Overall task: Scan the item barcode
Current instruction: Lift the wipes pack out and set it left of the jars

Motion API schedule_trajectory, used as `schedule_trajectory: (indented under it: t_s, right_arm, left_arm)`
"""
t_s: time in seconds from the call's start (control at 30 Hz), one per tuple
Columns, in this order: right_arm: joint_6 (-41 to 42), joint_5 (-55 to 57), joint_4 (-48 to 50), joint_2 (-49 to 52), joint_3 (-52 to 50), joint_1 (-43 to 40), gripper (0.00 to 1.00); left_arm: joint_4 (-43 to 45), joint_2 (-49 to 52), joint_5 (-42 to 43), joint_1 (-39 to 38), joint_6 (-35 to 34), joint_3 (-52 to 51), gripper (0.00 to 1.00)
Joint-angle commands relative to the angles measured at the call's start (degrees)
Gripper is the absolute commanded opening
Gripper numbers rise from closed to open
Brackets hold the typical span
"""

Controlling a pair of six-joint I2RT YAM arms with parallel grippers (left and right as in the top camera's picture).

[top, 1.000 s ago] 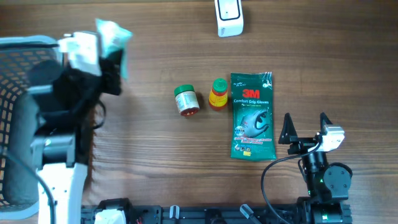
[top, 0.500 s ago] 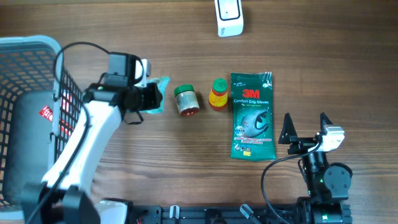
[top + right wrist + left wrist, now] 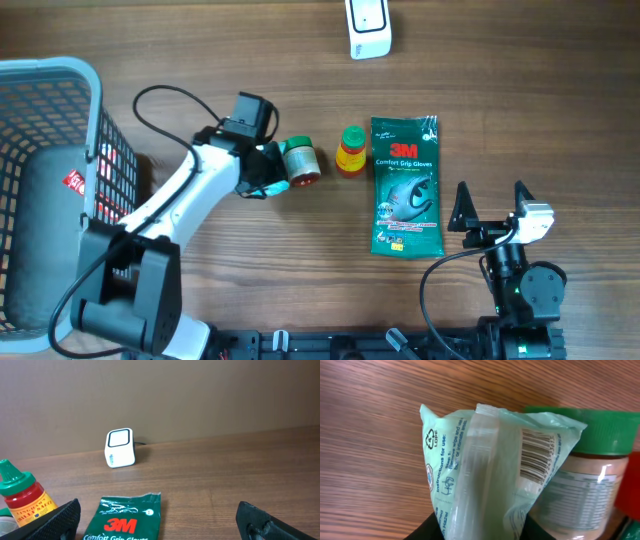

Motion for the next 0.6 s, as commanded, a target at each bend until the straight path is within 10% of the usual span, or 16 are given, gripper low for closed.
schedule_trajectory:
  t_s: [0.0, 0.2, 0.27, 0.37, 0.57]
  right_arm:
    - [-0.7, -0.5, 0.1, 0.0, -0.2, 0.3, 1.0]
    - [-0.7, -0.5, 0.1, 0.0, -0.2, 0.3, 1.0]
    - [-0.7, -0.5, 0.1, 0.0, -0.2, 0.3, 1.0]
    - [-0.7, -0.5, 0.1, 0.0, -0.2, 0.3, 1.0]
    - [-0.7, -0.5, 0.1, 0.0, -0.2, 0.3, 1.0]
  left_arm:
    - [0.8, 1.3, -4.4, -2.9, -9.8, -0.9, 0.3]
    - [0.1, 1.3, -5.7, -6.5, -11.3, -0.9, 0.36]
    - [0.1, 1.3, -5.7, -8.0, -11.3, -0.9, 0.5]
    - [0.1, 1.2, -5.7, -10.1, -11.5, -0.9, 1.0]
    - [-0.1, -1.9, -5.9, -11.1, -7.3, -0.6, 1.0]
